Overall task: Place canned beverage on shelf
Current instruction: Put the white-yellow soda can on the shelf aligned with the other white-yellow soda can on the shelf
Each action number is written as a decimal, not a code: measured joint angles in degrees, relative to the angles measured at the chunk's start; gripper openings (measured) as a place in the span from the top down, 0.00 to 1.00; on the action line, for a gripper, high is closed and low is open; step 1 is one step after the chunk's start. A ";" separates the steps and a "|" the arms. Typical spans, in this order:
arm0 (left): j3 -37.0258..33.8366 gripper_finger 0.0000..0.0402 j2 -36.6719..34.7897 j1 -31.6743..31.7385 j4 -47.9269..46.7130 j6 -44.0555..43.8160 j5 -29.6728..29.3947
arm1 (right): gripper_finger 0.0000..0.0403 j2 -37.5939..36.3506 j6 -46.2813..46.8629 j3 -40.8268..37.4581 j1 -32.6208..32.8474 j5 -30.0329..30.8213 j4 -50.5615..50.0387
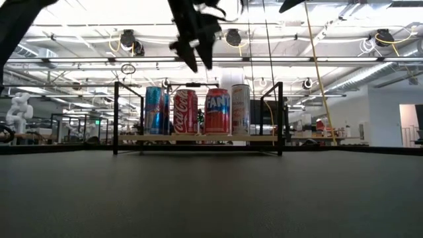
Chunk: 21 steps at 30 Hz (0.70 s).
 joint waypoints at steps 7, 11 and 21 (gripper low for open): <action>-1.70 0.17 -11.21 -5.16 -6.99 -6.43 0.81 | 0.10 -1.04 1.67 -5.66 2.21 1.94 3.61; -4.41 0.17 -18.76 -12.94 -9.26 -12.88 -2.67 | 0.10 -3.97 4.37 -17.30 5.80 1.25 14.62; -15.16 0.17 -25.82 -39.78 -17.17 -27.02 3.94 | 0.10 -8.68 13.97 -42.22 13.21 -6.24 45.59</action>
